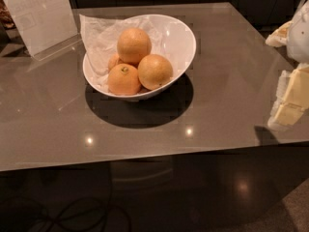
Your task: Pick orange from white bowl
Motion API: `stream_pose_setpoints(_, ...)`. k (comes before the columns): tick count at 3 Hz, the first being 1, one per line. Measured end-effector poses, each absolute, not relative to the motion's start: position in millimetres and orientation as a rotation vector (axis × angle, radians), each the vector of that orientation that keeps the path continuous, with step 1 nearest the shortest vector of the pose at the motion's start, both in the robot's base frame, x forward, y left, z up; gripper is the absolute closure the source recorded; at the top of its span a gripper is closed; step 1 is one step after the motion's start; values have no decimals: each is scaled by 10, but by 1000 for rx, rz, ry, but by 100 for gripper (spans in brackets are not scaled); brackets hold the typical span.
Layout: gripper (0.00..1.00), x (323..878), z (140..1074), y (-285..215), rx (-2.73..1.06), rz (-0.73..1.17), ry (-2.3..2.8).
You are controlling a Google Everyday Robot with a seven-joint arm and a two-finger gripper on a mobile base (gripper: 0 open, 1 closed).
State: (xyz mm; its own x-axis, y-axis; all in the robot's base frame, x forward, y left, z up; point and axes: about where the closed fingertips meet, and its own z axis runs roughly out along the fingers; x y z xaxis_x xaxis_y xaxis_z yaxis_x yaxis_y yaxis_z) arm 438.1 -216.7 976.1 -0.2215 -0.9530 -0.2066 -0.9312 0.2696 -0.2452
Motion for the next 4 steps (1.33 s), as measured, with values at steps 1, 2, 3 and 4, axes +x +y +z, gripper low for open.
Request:
stream_pose_setpoints(1,0,4381,9761,-2167,-1725,-98,2232)
stream_pose_setpoints(2,0,4431,9786,-2132,-1717,-87,2217)
stream_pose_setpoints(3,0,4762,9812,-1863,-1725,18,2143)
stream_pose_setpoints(4,0,5168,9872,-1467,-1769,118,2050)
